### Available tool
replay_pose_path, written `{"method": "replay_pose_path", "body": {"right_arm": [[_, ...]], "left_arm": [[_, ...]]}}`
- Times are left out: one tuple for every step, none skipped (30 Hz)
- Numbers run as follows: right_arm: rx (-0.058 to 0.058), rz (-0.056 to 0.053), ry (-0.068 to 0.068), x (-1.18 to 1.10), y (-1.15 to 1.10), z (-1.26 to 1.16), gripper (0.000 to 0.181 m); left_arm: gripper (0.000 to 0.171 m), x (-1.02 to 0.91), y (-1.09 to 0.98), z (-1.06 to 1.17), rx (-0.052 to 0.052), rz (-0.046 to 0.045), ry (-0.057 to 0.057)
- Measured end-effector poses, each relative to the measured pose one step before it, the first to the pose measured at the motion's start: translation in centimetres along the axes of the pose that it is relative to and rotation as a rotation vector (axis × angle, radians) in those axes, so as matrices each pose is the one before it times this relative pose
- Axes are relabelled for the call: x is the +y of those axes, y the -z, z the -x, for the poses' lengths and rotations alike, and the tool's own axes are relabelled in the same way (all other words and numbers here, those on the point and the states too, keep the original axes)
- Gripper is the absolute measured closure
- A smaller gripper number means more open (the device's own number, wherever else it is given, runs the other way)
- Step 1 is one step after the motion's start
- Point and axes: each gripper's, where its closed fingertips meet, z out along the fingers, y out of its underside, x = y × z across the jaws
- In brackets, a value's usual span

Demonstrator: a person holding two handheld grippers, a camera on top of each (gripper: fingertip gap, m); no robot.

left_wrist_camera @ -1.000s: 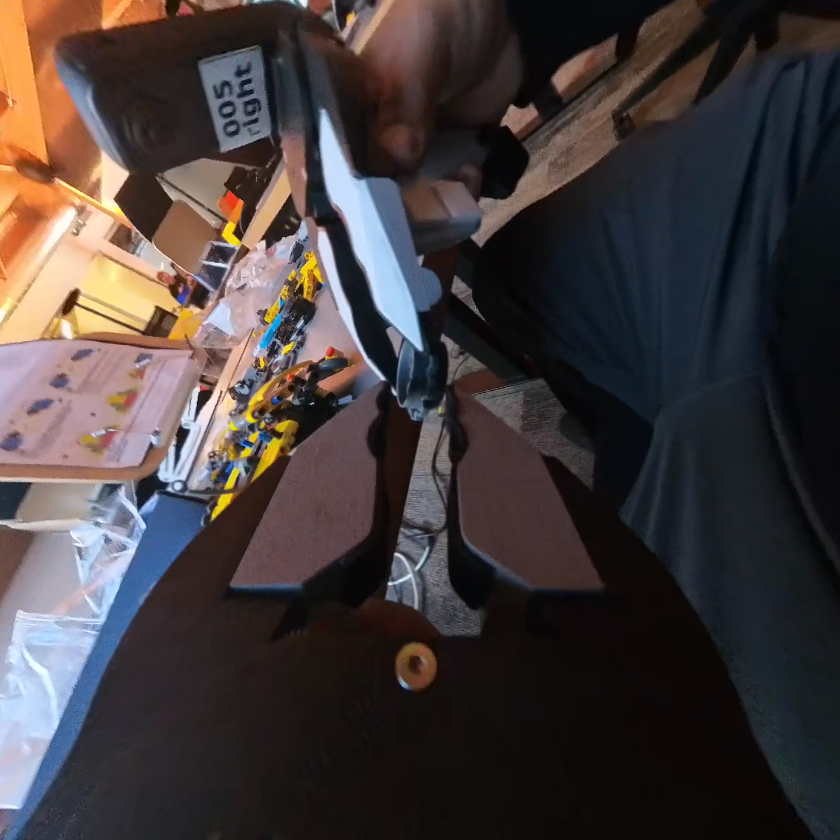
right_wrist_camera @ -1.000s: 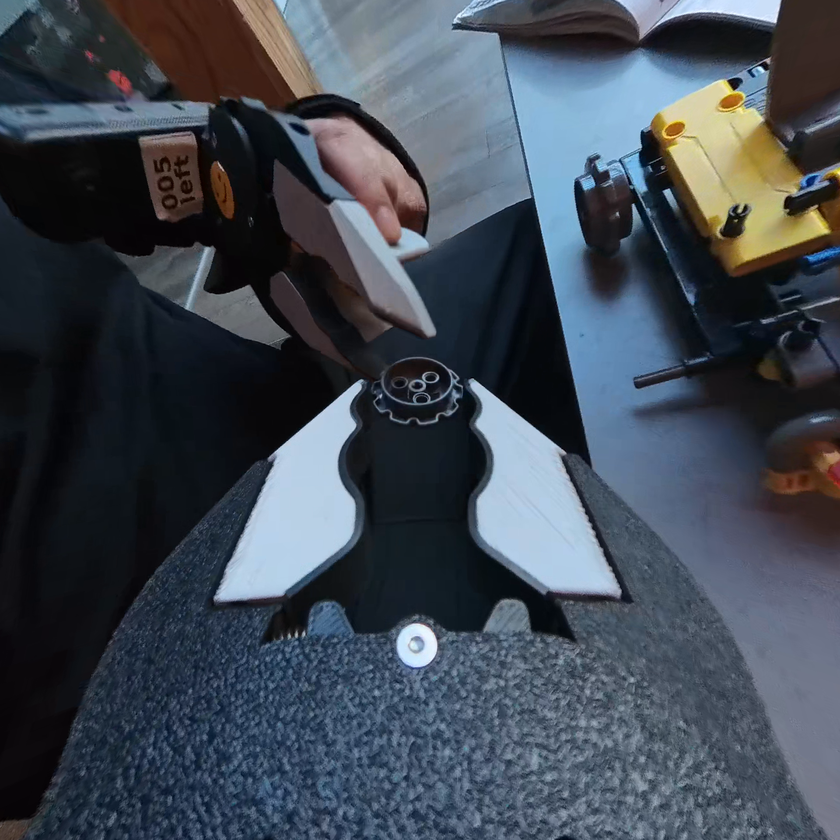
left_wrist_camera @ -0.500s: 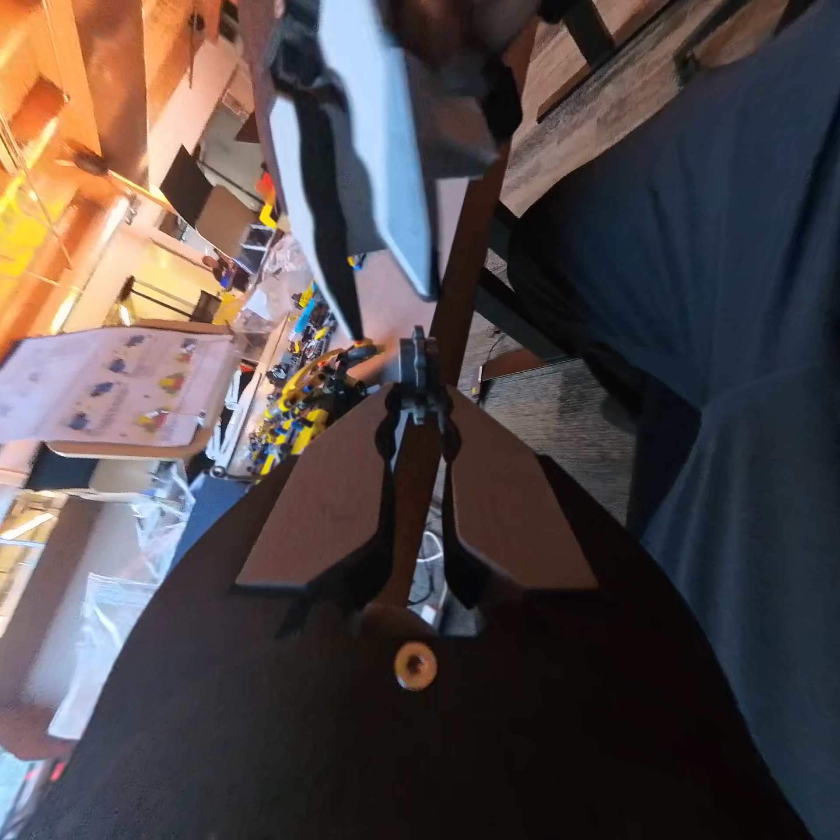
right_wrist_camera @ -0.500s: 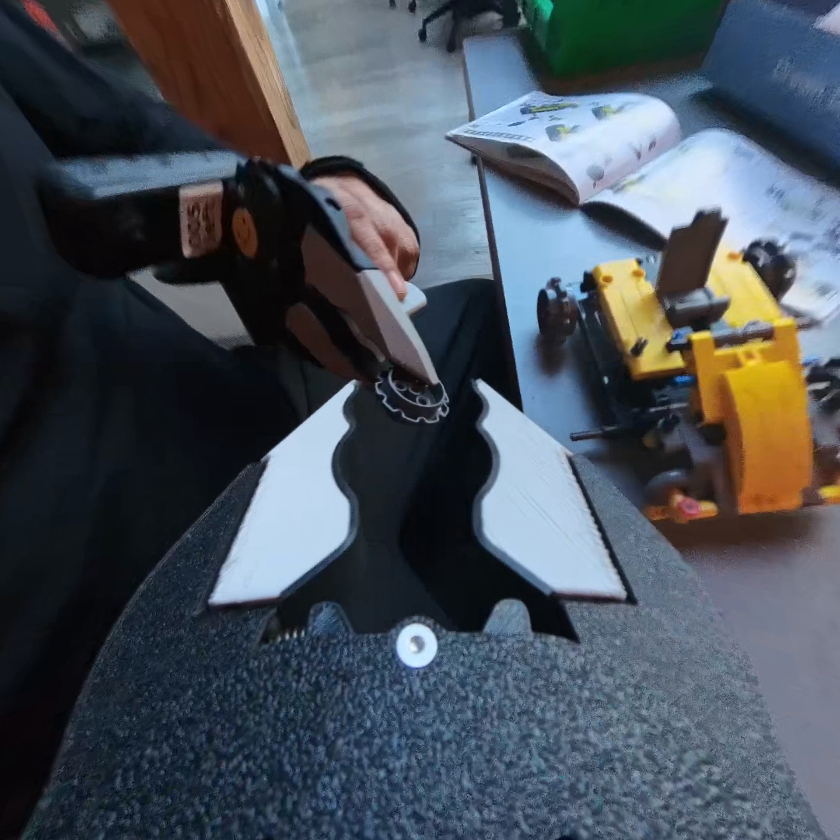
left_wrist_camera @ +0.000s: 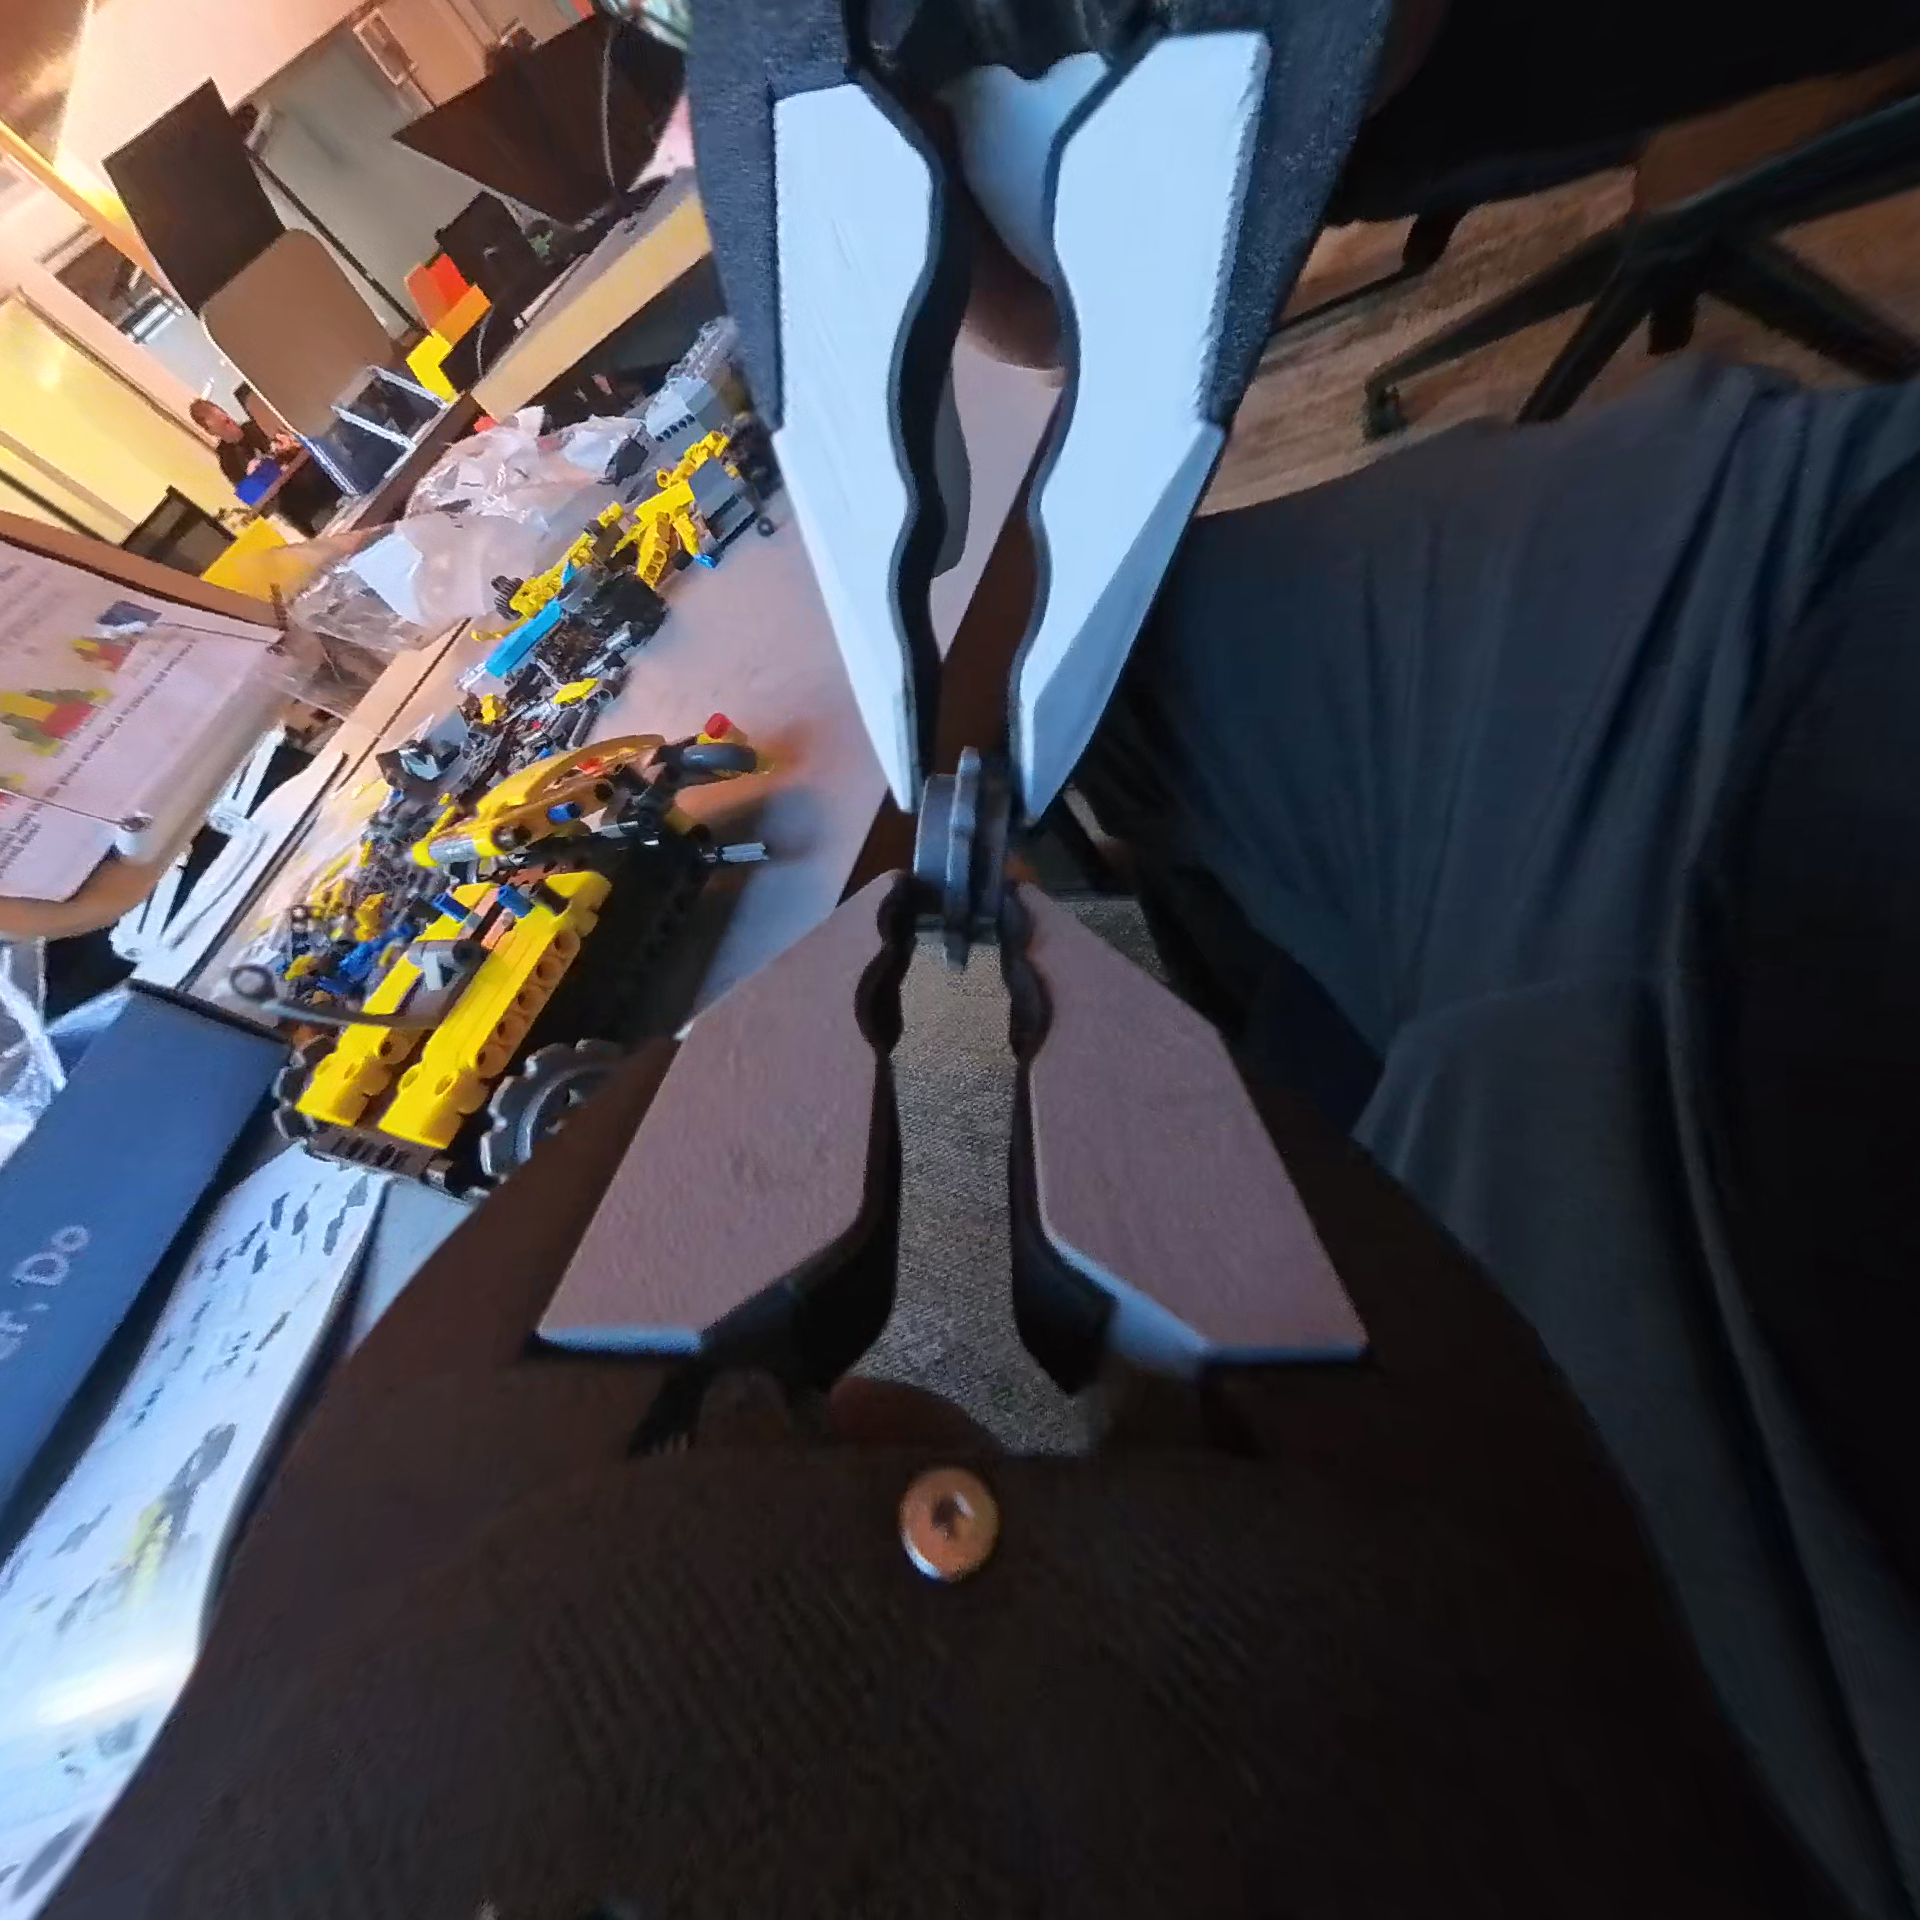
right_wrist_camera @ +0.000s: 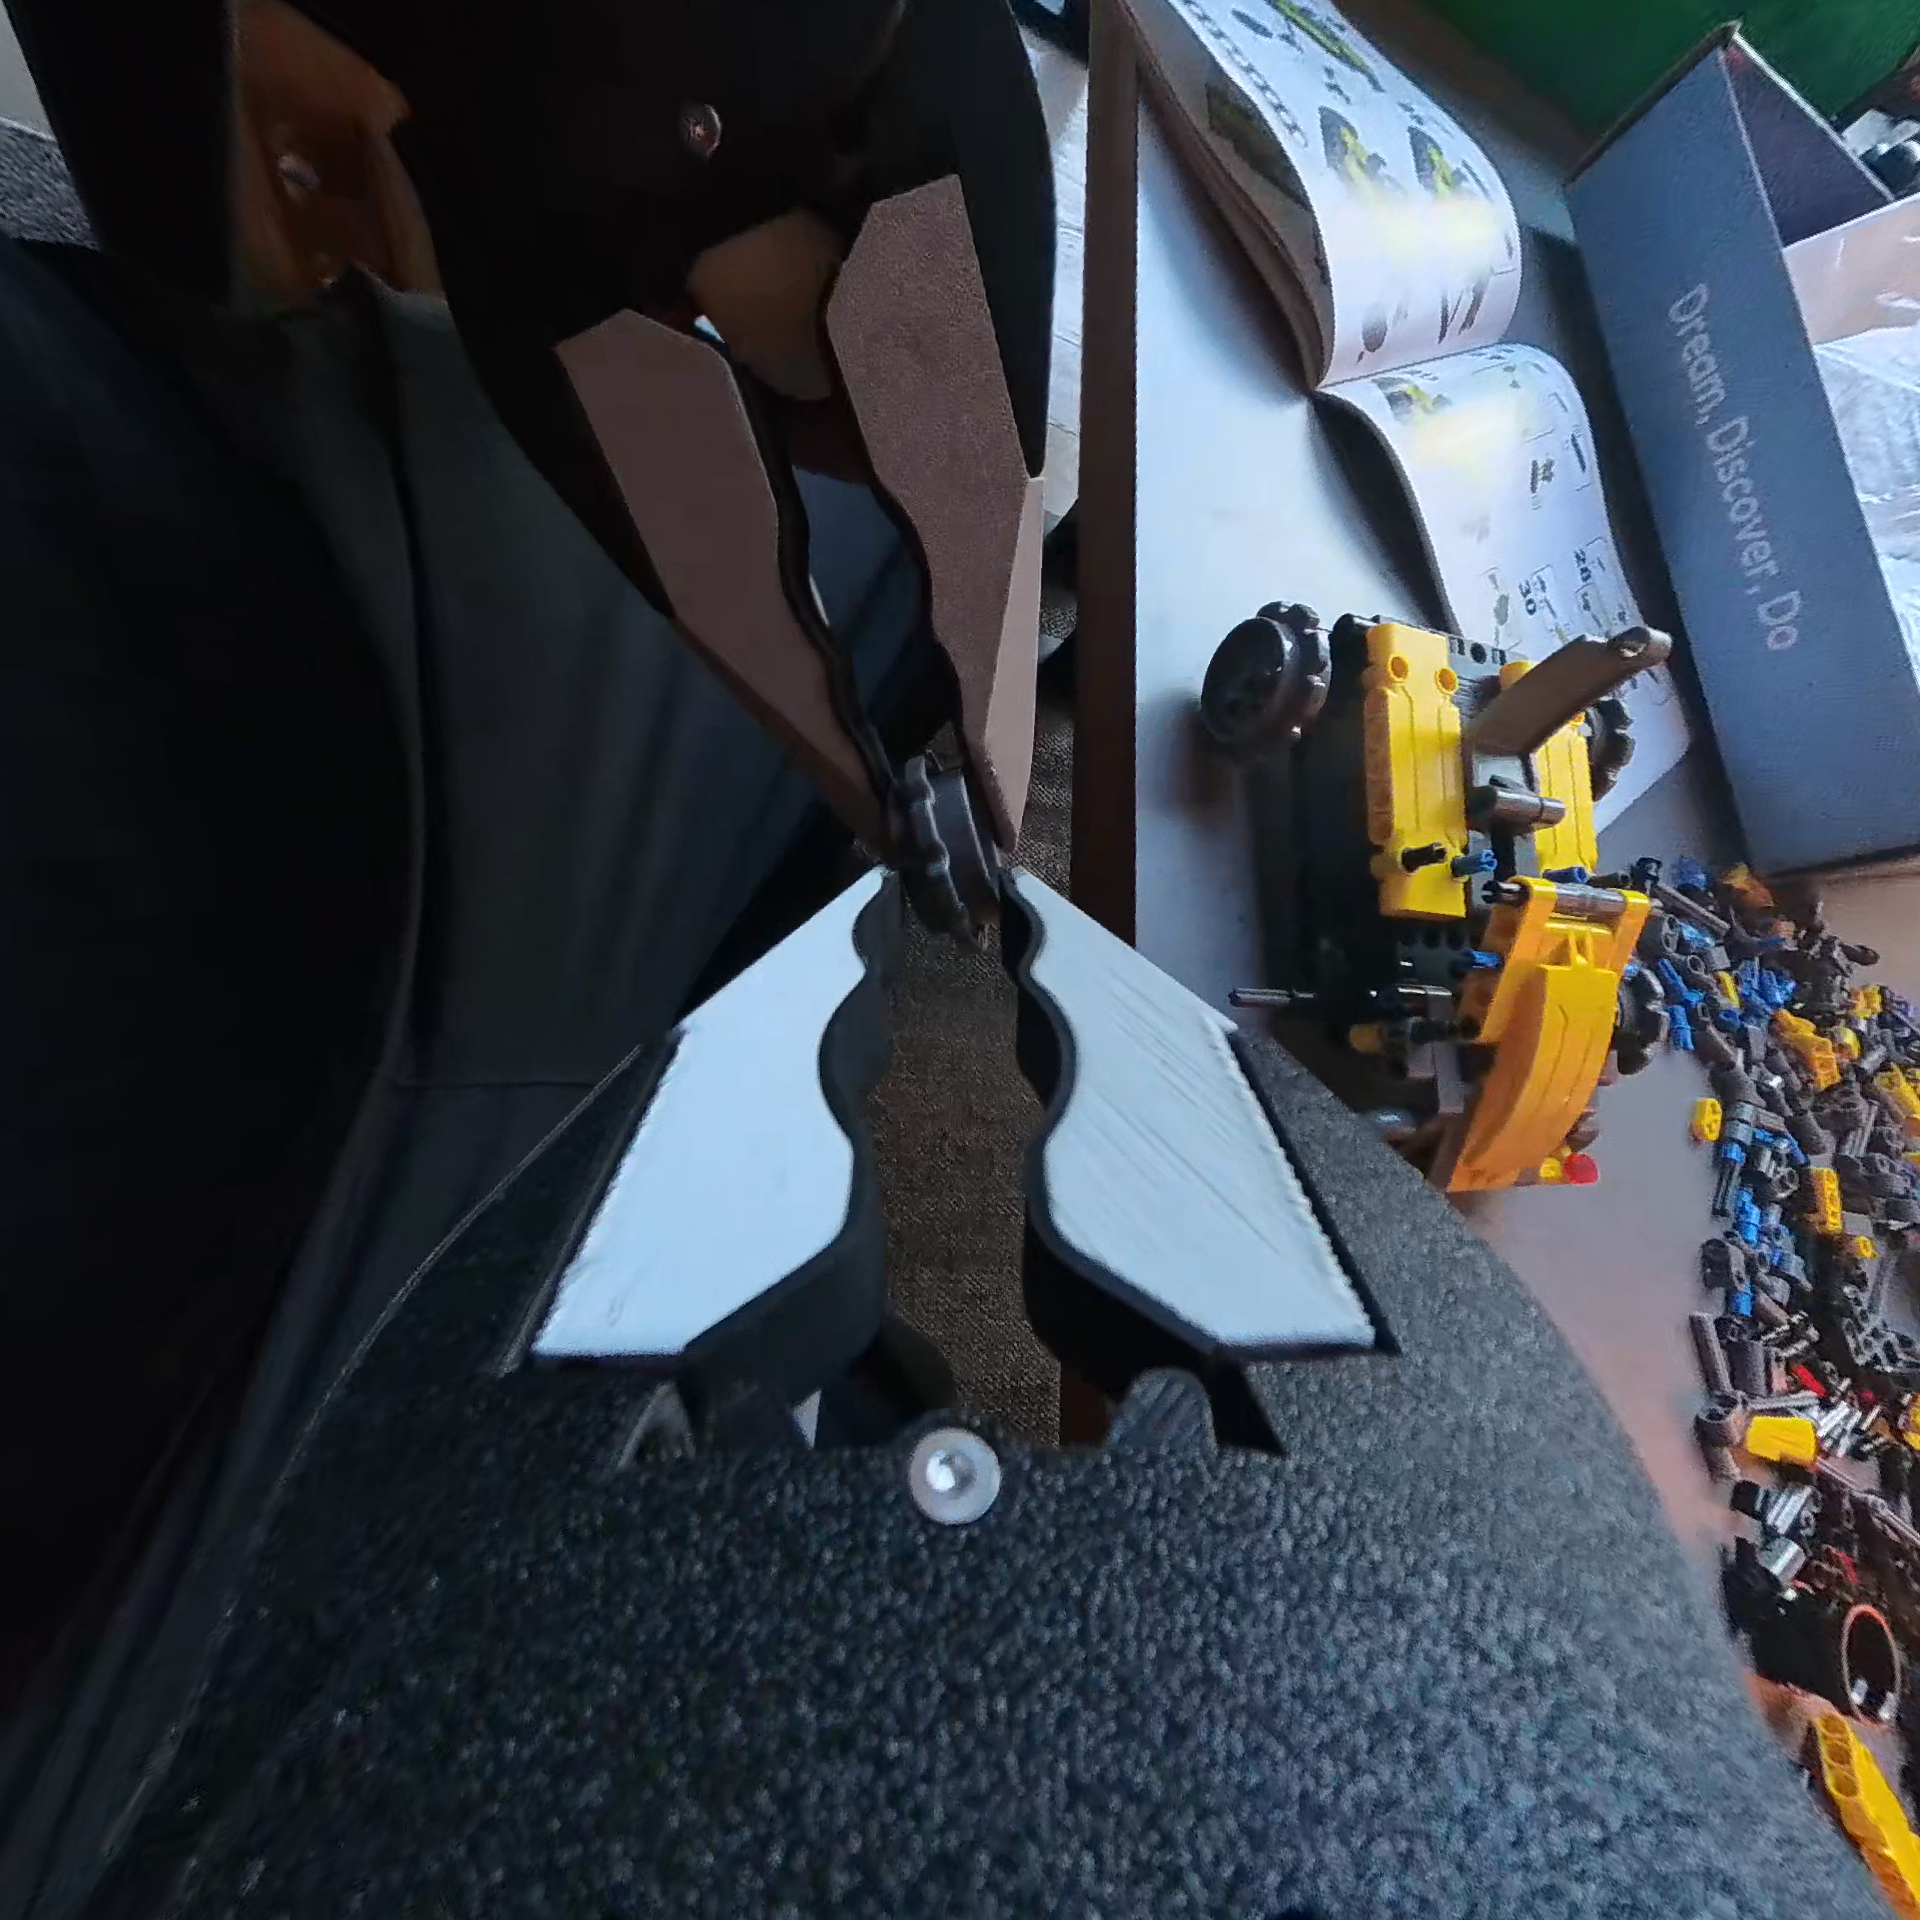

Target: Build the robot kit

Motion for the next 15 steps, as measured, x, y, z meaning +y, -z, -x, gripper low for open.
{"method": "replay_pose_path", "body": {"right_arm": [[-0.0037,-0.004,-0.0085,-0.006,0.055,-0.045,0.162],[-0.0034,-0.0035,-0.0111,0.047,0.045,-0.088,0.162],[-0.0032,-0.0042,-0.0129,0.113,0.067,-0.125,0.163],[-0.005,-0.0047,-0.017,0.164,0.078,-0.144,0.163],[-0.0033,-0.0068,-0.0231,0.206,0.119,-0.246,0.163],[0.0005,-0.0126,-0.0298,0.183,0.166,-0.377,0.163],[-0.0015,-0.0184,-0.0367,0.137,0.249,-0.443,0.163],[-0.0058,-0.0208,-0.0428,0.109,0.33,-0.459,0.165],[-0.0053,-0.0202,-0.0459,0.085,0.408,-0.52,0.165],[-0.0015,-0.0188,-0.0456,0.078,0.458,-0.602,0.165],[-0.0024,-0.0165,-0.0451,0.09,0.458,-0.609,0.165],[-0.0091,-0.01,-0.0448,0.159,0.416,-0.518,0.165],[-0.0073,-0.0059,-0.0395,0.203,0.352,-0.509,0.165],[-0.0004,-0.0095,-0.0311,0.15,0.323,-0.511,0.165],[-0.005,-0.012,-0.0293,0.113,0.257,-0.368,0.165]], "left_arm": [[0.159,0.002,0.021,0.106,0.0014,-0.00729,0.0237],[0.159,0.05,-0.016,0.055,0.0068,-0.00409,0.0354],[0.154,0.121,-0.067,0.028,0.0139,0.00194,0.046],[0.144,0.128,-0.036,0.212,0.0062,0.00765,0.0466],[0.135,-0.016,0.053,0.477,-0.0067,0.004,0.0394],[0.126,-0.22,0.182,0.728,-0.0173,-0.00423,0.0318],[0.121,-0.38,0.296,0.965,-0.0245,-0.00966,0.0258],[0.117,-0.527,0.353,1.117,-0.0245,-0.01381,0.0217],[0.113,-0.542,0.342,1.098,-0.0115,-0.00954,0.0227],[0.107,-0.42,0.214,1.029,0.0042,0.00213,0.0284],[0.095,-0.258,0.03,0.94,0.0204,0.01702,0.0297],[0.089,-0.186,-0.084,1.145,0.014,0.02774,0.0211],[0.087,-0.278,-0.138,1.329,-0.0004,0.02148,0.0025],[0.082,-0.286,-0.225,1.199,0.0026,0.01826,-0.0146],[0.079,-0.228,-0.324,1.12,0.0069,0.02244,-0.021]]}}
